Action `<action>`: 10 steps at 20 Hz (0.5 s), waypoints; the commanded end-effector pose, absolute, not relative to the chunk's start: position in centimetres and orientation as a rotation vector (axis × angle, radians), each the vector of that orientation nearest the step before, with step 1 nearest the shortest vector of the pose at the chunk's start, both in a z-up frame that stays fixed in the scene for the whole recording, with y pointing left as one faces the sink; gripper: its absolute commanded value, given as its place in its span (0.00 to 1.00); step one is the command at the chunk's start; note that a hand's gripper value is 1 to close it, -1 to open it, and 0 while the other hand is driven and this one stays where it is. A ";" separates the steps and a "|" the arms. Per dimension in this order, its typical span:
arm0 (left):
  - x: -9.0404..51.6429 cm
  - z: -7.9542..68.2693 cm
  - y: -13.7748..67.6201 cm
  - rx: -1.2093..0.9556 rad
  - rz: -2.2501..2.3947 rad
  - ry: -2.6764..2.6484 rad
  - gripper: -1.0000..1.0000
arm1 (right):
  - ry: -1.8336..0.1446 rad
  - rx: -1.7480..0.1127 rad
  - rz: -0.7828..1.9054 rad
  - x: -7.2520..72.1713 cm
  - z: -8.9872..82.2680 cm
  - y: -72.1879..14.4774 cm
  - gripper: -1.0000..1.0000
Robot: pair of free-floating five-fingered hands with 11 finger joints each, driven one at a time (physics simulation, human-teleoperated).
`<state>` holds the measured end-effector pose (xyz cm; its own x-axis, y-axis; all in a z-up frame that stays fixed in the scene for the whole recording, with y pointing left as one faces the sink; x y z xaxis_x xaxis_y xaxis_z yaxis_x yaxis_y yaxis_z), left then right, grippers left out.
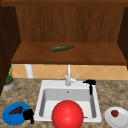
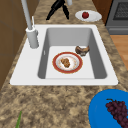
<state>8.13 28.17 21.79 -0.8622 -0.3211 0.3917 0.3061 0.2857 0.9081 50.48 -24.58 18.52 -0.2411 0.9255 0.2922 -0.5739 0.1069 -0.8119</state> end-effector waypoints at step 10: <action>8.1 21.8 28.2 0.013 -1.617 -2.050 0.50 | -1.041 -0.414 1.501 48.2 16.6 -23.9 0.00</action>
